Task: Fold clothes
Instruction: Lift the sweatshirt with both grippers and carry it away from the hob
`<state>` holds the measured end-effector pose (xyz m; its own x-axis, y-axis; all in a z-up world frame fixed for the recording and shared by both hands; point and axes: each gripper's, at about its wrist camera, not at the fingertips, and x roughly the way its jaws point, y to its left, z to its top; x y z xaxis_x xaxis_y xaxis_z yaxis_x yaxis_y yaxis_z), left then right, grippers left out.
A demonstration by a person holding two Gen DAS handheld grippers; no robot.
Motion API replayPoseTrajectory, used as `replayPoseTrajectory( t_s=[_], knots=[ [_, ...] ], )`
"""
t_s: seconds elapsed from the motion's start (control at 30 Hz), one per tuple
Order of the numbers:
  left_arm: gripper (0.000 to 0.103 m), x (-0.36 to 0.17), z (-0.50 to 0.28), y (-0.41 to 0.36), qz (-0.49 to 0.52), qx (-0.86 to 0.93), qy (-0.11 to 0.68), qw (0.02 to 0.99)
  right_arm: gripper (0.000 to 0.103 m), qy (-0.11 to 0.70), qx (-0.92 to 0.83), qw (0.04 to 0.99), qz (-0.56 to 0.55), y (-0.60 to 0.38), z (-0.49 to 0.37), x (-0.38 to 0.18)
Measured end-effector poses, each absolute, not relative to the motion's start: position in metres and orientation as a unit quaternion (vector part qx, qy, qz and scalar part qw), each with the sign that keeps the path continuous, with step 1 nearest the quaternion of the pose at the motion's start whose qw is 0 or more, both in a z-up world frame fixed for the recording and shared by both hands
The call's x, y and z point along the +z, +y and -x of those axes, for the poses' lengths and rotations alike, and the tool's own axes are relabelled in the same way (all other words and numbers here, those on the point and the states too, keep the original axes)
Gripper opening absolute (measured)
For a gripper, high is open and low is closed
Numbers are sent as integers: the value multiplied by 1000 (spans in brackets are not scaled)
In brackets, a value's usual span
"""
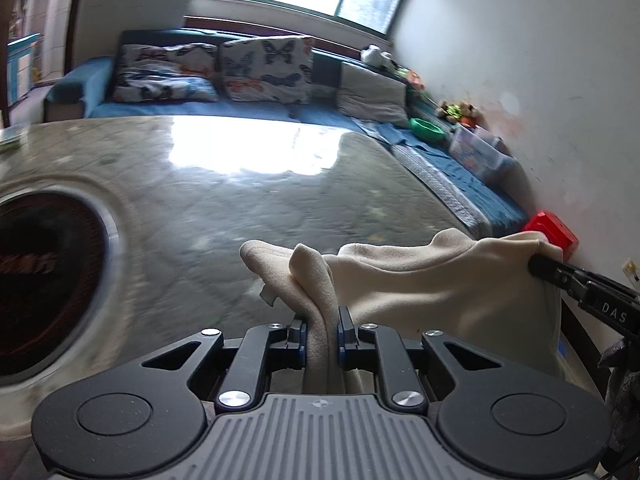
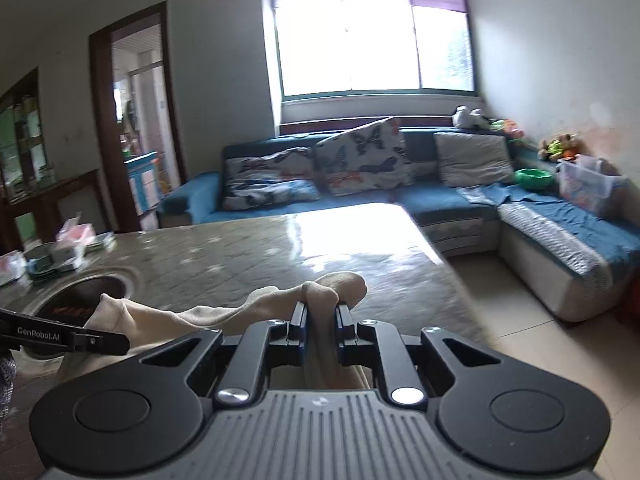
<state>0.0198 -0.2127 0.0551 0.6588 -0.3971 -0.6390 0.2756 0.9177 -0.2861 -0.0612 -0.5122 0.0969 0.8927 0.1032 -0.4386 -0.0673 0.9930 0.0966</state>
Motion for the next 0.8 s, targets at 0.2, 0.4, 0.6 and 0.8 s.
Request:
replayPoseTrajectory(
  t_s=[0.2, 0.4, 0.6, 0.8],
  knots=[
    [15, 51, -36, -250, 65, -206, 373, 902, 12, 233, 10, 972, -36, -542, 54, 94],
    [15, 35, -48, -267, 50, -209, 391, 895, 12, 258, -13, 965, -45, -560, 42, 72],
    [29, 23, -52, -267, 31, -189, 406, 894, 17, 292, -33, 955, -46, -572, 30, 49],
    [38, 33, -51, -261, 22, -171, 384, 907, 27, 293, -36, 955, -40, -568, 29, 48]
  ],
)
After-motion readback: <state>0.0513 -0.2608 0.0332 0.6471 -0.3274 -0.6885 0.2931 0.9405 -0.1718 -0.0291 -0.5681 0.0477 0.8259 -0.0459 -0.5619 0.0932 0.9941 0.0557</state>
